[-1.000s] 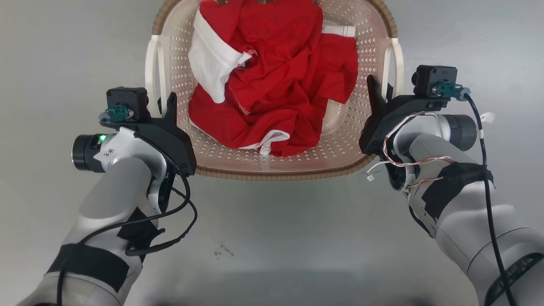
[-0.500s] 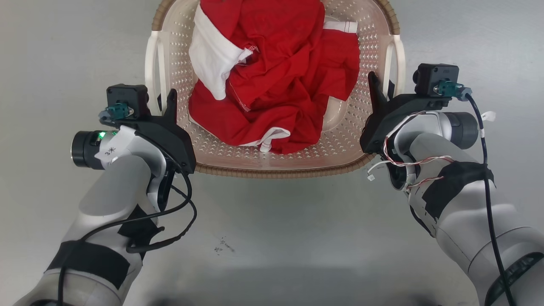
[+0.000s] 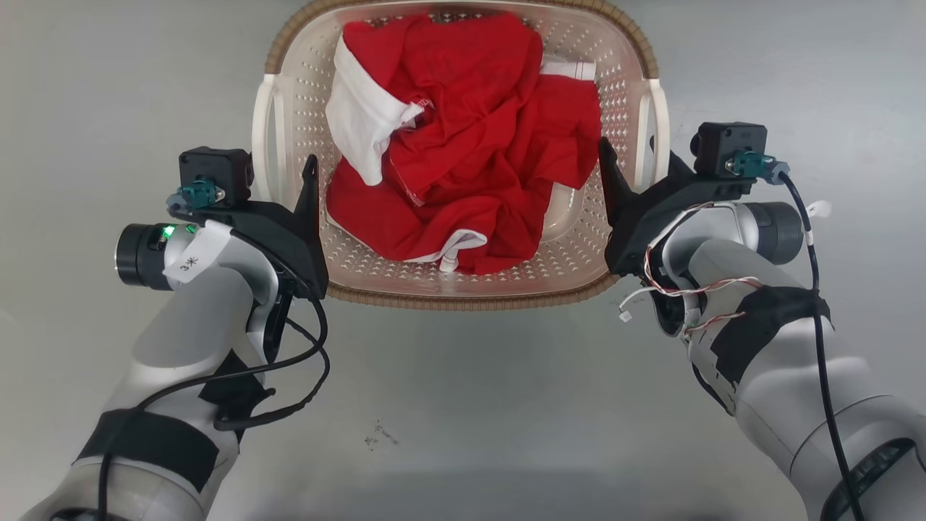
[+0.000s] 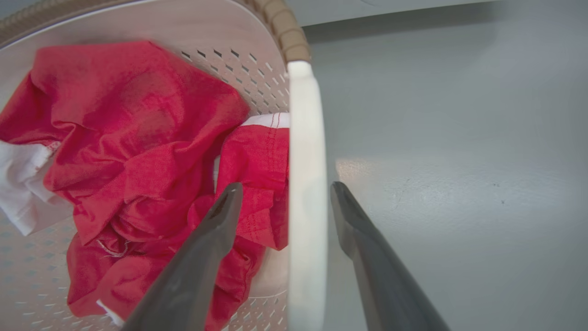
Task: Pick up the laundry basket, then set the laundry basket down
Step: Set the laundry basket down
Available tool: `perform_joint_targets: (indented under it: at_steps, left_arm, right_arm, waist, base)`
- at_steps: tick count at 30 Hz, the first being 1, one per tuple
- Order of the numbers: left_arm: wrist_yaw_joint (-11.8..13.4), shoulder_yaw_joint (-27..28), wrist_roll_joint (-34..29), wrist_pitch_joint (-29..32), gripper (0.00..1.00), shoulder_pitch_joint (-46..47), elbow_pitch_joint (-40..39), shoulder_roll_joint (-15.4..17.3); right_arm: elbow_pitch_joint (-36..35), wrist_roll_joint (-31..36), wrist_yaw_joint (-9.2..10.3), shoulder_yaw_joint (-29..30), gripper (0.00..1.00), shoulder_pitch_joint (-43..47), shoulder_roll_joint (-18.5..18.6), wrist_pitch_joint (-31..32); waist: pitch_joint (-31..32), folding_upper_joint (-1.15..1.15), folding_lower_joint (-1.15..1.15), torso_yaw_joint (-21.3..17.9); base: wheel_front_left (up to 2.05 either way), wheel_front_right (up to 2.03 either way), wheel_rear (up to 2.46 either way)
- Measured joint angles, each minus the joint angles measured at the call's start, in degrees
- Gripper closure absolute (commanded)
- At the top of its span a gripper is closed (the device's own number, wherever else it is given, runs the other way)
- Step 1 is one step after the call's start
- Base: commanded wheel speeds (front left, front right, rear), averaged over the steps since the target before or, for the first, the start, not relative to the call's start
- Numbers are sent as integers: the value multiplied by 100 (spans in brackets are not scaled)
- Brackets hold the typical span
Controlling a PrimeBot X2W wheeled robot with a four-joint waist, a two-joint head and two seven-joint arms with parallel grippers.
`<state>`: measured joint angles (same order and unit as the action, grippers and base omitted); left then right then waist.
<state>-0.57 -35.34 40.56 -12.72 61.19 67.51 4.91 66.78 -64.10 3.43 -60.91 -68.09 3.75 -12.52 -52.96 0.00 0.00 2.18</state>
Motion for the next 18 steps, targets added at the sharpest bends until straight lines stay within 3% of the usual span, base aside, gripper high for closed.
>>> perform_joint_targets:
  at_steps: [9, 18]
  left_arm:
    - [-52, 83, -29, -59, 0, -52, 102, 0]
    - [-194, 261, 151, -156, 0, -403, 98, -4]
  right_arm:
    - [123, -8, -1, -11, 0, 125, -2, -52]
    - [276, -7, -155, 26, 0, 208, 2, -122]
  waist:
    - [408, 0, 0, -41]
    - [1029, 0, 0, -81]
  base:
    - [0, 0, 0]
    - [0, 0, 0]
